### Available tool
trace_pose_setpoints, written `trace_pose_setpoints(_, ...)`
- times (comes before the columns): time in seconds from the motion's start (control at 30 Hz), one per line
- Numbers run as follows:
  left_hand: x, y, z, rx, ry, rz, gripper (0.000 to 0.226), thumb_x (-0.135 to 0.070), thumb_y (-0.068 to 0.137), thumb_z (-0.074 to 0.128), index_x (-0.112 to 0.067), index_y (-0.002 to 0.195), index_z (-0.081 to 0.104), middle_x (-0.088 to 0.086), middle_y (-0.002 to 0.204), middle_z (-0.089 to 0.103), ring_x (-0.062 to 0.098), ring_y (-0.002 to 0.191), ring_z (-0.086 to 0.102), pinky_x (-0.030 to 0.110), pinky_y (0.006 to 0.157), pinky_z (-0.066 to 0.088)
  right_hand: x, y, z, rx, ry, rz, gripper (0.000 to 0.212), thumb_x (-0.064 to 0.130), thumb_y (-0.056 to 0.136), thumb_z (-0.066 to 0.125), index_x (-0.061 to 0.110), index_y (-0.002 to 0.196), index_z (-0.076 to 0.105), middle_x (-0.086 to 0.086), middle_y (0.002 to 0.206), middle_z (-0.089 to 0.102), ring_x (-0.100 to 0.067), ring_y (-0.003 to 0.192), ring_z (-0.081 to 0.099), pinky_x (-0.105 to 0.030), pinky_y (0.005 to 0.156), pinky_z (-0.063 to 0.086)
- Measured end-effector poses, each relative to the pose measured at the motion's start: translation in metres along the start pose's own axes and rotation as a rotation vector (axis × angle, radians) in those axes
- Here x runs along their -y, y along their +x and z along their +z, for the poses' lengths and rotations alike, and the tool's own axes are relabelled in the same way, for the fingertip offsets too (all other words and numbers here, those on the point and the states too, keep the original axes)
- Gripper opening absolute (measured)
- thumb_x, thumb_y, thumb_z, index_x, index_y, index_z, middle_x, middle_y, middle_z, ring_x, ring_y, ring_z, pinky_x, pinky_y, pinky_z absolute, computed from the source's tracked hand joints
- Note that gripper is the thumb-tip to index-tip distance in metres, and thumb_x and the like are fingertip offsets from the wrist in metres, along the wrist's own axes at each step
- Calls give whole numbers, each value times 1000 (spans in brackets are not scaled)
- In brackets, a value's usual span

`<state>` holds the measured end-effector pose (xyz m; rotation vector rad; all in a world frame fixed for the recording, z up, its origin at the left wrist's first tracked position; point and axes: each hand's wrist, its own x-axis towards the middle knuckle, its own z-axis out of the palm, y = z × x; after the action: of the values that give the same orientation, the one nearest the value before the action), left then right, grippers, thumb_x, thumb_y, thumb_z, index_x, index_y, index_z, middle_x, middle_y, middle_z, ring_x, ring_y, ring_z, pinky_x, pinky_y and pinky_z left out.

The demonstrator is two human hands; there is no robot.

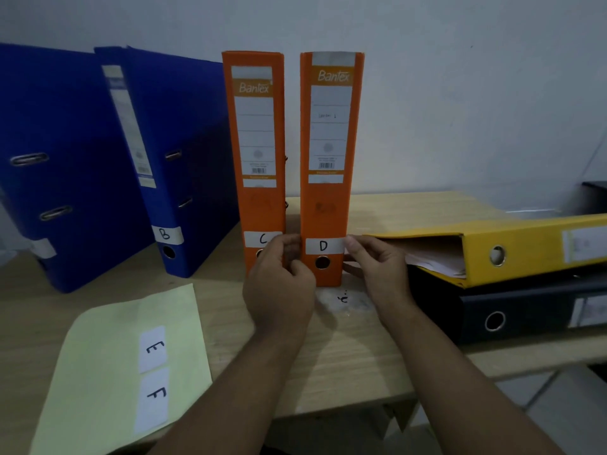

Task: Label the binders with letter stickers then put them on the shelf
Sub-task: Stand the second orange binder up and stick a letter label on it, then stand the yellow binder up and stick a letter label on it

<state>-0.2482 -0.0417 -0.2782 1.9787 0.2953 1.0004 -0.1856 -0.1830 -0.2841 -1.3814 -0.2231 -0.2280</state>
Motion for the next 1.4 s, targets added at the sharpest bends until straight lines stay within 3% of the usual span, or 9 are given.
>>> trace_pose_setpoints(0.07, -1, -1, -1, -6, 18, -9, 32, -11, 97, 63, -31, 120, 71, -15, 113, 74, 7, 104, 69, 36, 91, 61, -2, -2, 2, 47, -36, -1, 40, 35, 85, 84, 25, 124, 76, 4, 118, 80, -15, 108, 78, -40, 86, 66)
trace_pose_setpoints(0.17, 0, 0, -2, -19, 38, 3, 34, -12, 98, 63, -33, 123, 72, -14, 114, 75, 8, 106, 69, 34, 90, 59, -6, -2, 4, 71, -160, -9, 53, 18, 88, 88, 36, 135, 71, 14, 124, 77, -9, 112, 75, -34, 85, 65)
trace_pose_setpoints(0.53, 5, -2, 1, 20, 66, 11, 41, -15, 101, 64, -31, 139, 68, -8, 130, 72, 16, 121, 67, 47, 101, 60, -16, 4, 8, 95, -275, -42, 43, 22, 100, 76, 35, 140, 70, 12, 127, 77, -8, 116, 73, -41, 97, 64)
trace_pose_setpoints(0.7, 5, -3, -1, -59, 64, 146, 24, -8, 96, 66, -24, 113, 72, -9, 114, 72, 6, 101, 65, 31, 85, 62, -16, 5, 7, 58, -335, -28, 41, 34, 95, 82, 33, 135, 72, 10, 123, 79, -7, 110, 75, -41, 94, 65)
trace_pose_setpoints(0.87, -4, -9, -2, 47, 205, 397, 11, -13, 94, 61, -22, 93, 67, -9, 97, 68, 6, 81, 62, 7, 70, 40, -10, -5, 12, -124, -456, -50, 73, 76, 81, 69, 34, 141, 63, 1, 124, 76, -9, 105, 74, -42, 86, 67)
trace_pose_setpoints(1.0, -9, -18, -9, 133, 244, 499, 15, -10, 94, 69, -24, 90, 66, -12, 93, 66, 3, 76, 60, 5, 67, 39, 5, -22, 14, -199, -599, -109, 46, 55, 98, 63, 31, 136, 60, -2, 120, 75, -16, 104, 73, -41, 84, 66)
trace_pose_setpoints(1.13, -8, -27, -21, 132, 154, 458, 18, -5, 92, 72, -23, 96, 69, -13, 98, 67, 0, 84, 59, 3, 72, 40, 22, -53, 1, -209, -667, -281, 4, 27, 106, 62, 26, 109, 62, 7, 81, 67, -6, 72, 66, -18, 59, 48)
trace_pose_setpoints(1.23, -17, -30, -23, 162, 119, 457, 23, -2, 91, 70, -24, 100, 69, -15, 101, 63, -1, 84, 56, 5, 69, 43, 42, -75, -15, -172, -662, -437, 11, 16, 105, 64, 22, 95, 62, 10, 61, 57, -4, 64, 64, -10, 53, 40)
trace_pose_setpoints(1.4, -63, -30, -12, 277, -46, 463, 27, -3, 93, 64, -28, 104, 63, -16, 99, 58, 4, 84, 58, 19, 67, 51, 83, -76, -50, -286, -634, -602, 12, 15, 103, 66, 19, 92, 65, 16, 63, 53, -4, 57, 56, -13, 54, 36)
